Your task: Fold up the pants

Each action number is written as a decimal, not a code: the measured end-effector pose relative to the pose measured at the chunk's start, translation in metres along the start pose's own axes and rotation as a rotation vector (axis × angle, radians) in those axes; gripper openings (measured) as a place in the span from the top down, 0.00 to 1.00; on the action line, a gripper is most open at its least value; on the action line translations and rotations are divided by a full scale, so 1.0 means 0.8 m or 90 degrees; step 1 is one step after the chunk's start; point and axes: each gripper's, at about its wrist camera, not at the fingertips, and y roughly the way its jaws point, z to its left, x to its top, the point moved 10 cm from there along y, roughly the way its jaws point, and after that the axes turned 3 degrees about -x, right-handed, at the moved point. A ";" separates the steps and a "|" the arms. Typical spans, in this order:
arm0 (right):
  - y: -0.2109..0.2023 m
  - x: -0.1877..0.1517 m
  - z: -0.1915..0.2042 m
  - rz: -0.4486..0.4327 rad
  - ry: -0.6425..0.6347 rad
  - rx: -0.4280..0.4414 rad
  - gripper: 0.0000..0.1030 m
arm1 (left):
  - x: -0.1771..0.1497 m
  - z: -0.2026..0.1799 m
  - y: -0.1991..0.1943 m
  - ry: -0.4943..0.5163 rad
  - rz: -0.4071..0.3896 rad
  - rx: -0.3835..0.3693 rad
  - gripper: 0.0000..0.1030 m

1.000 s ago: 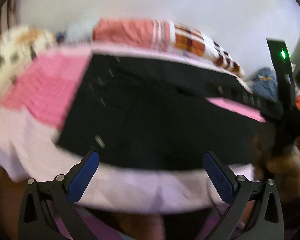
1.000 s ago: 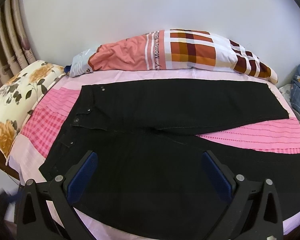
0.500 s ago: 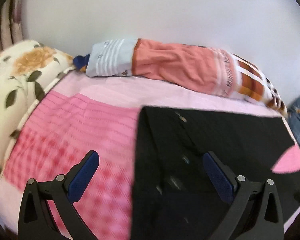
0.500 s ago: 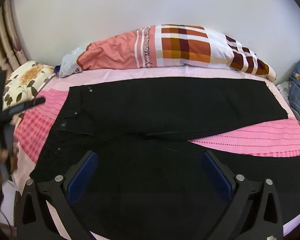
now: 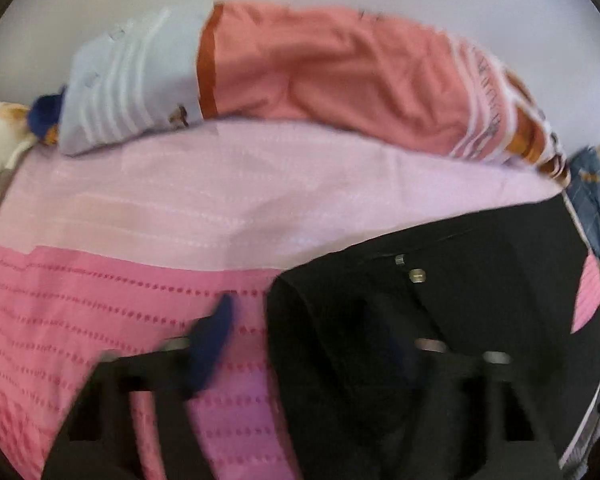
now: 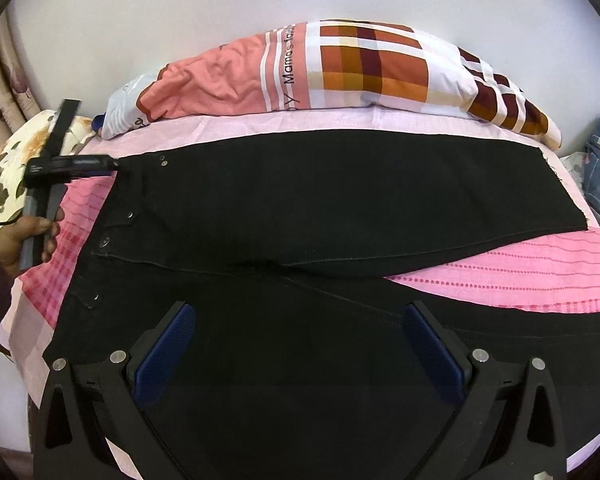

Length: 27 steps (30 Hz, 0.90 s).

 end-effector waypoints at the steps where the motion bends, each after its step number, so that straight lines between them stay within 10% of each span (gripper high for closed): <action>1: 0.000 0.001 0.000 0.000 0.000 -0.001 0.00 | 0.003 0.000 0.007 -0.009 0.003 -0.015 0.43; 8: 0.014 0.011 -0.006 0.018 0.030 0.024 0.00 | 0.011 -0.027 -0.009 0.018 -0.046 -0.030 0.83; 18: 0.066 0.106 -0.036 0.073 0.215 0.237 0.05 | -0.046 -0.109 -0.140 0.006 -0.164 -0.105 0.84; 27: 0.172 0.171 -0.082 0.168 0.386 0.296 0.22 | -0.122 -0.131 -0.187 -0.041 -0.181 -0.135 0.84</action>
